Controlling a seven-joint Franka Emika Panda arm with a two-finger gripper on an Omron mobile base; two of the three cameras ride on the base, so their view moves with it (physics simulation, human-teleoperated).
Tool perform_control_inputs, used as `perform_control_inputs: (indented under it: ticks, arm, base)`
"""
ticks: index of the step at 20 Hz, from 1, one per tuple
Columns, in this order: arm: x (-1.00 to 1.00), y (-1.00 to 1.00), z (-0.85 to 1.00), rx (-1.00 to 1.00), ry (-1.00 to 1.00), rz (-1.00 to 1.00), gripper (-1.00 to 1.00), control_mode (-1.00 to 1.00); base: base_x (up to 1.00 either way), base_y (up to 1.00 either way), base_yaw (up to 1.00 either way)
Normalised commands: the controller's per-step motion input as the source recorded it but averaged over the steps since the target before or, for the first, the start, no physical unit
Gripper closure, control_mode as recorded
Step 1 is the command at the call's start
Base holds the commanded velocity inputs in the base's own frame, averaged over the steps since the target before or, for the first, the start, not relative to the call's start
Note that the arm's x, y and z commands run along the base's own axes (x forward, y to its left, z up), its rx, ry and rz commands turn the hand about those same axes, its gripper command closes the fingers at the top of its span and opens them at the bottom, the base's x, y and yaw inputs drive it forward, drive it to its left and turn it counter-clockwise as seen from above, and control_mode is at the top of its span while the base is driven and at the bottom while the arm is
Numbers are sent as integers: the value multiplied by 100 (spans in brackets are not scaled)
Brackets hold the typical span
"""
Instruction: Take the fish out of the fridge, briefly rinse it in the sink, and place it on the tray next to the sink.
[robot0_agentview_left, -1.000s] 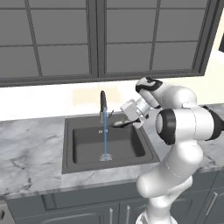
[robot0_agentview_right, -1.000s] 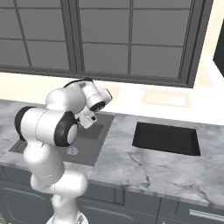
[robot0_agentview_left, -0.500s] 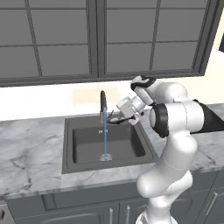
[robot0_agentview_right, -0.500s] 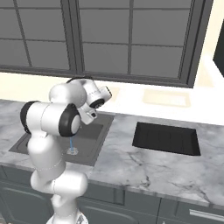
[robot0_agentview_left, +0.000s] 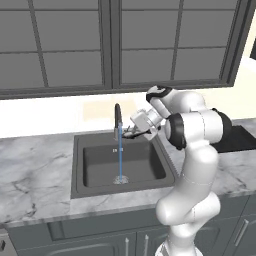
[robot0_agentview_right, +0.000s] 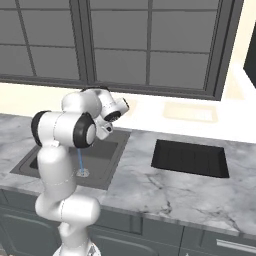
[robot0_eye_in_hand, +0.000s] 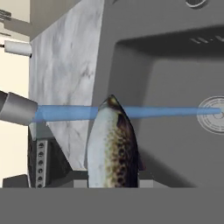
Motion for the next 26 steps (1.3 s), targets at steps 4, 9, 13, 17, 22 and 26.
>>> perform_control_inputs:
  ticks: [4,9,13,17,22,26]
  arm:
    - [8,23,-37,0,1,0,100,-100]
    - [5,21,-39,0,0,0,100,-100]
    - [0,19,-29,0,1,0,100,-100]
    - [-1,18,-1,0,0,0,100,-100]
    - [-14,10,0,0,0,0,100,-100]
    - [2,0,0,-2,-2,0,100,-100]
  base:
    - [0,0,0]
    - [0,0,0]
    - [0,0,0]
    - [0,0,0]
    - [0,0,0]
    - [0,0,0]
